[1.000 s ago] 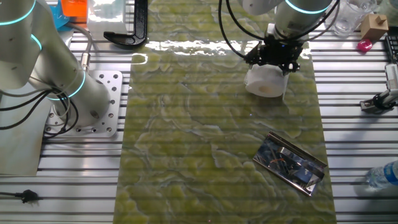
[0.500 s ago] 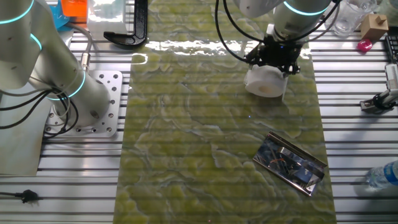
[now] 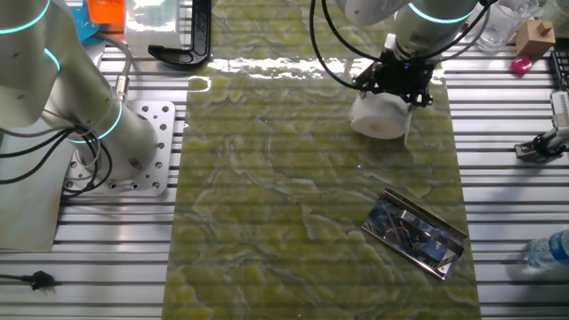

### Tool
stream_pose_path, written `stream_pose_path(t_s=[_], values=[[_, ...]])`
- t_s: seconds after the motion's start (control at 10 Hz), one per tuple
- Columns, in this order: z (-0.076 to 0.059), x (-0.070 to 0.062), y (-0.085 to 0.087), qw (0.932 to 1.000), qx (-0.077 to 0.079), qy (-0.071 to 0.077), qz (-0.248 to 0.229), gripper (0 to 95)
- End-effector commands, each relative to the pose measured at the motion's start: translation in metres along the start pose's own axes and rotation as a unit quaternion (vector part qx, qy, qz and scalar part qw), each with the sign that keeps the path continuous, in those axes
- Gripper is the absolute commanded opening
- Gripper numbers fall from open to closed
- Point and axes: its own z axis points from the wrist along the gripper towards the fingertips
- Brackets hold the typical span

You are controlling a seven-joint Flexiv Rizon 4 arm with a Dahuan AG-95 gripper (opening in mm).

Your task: Put the toilet paper on its holder

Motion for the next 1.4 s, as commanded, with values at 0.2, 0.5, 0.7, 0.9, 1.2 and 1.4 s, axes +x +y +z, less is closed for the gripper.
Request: stream_pose_path(t_s=[0.2, 0.5, 0.7, 0.9, 1.2, 1.4], values=[[0.0037, 0.0004, -0.0005, 1.0000, 0.001, 0.001, -0.005, 95.0], [0.0055, 0.0006, -0.0001, 1.0000, 0.000, -0.002, 0.003, 95.0], [0.0088, 0.0010, 0.0006, 0.9999, 0.000, -0.001, 0.013, 95.0], [0.0091, 0.0010, 0.0005, 0.9999, -0.004, -0.003, 0.013, 95.0], [0.0118, 0.0013, 0.0006, 0.9999, -0.004, -0.003, 0.015, 95.0], [0.0127, 0.0013, 0.0008, 0.9999, -0.006, -0.003, 0.015, 95.0]])
